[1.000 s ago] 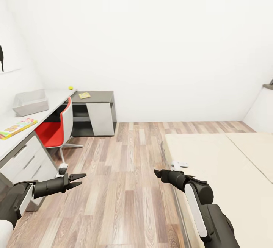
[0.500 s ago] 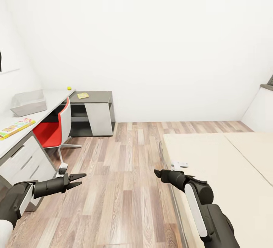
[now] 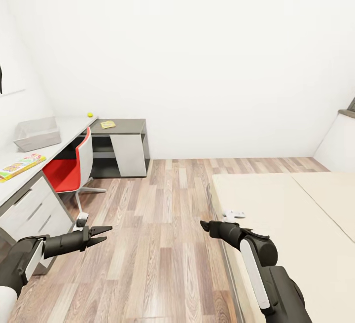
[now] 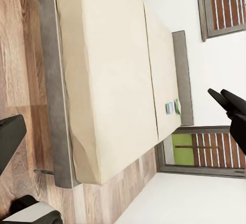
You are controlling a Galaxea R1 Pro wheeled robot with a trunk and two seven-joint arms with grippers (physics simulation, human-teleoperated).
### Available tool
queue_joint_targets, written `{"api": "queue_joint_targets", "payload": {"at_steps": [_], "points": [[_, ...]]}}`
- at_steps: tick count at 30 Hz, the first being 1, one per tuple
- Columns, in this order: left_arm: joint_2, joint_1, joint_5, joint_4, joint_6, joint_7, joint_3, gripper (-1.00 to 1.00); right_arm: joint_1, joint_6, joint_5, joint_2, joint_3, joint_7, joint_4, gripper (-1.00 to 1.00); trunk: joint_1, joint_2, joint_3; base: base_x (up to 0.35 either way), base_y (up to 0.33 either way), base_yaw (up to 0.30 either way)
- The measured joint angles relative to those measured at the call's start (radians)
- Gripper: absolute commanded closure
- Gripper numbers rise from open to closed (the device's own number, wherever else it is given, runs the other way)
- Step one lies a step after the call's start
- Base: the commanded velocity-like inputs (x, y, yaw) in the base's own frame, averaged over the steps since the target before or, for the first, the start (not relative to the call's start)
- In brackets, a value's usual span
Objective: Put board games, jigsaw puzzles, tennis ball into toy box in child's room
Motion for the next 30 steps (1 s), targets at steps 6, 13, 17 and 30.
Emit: {"api": "queue_joint_targets", "payload": {"at_steps": [6,13,17,30], "points": [[0.000,0.000,0.000,0.000,0.000,0.000,0.000,-1.00,0.000,0.000,0.000,0.000,0.000,0.000,0.000,-1.00,0.000,0.000,0.000,-0.005,0.000,0.000],[0.000,0.000,0.000,0.000,0.000,0.000,0.000,-1.00,0.000,-0.001,0.000,0.000,0.000,0.000,0.000,-1.00,0.000,0.000,0.000,0.000,0.000,0.000],[-0.001,0.000,0.000,0.000,-0.001,0.000,0.000,-1.00,0.000,-0.001,0.000,0.000,0.000,0.000,0.000,-1.00,0.000,0.000,0.000,0.000,0.000,0.000],[-0.002,0.000,0.000,0.000,-0.001,0.000,0.000,-1.00,0.000,-0.001,0.000,0.000,0.000,0.000,0.000,-1.00,0.000,0.000,0.000,0.000,-0.024,0.000]]}}
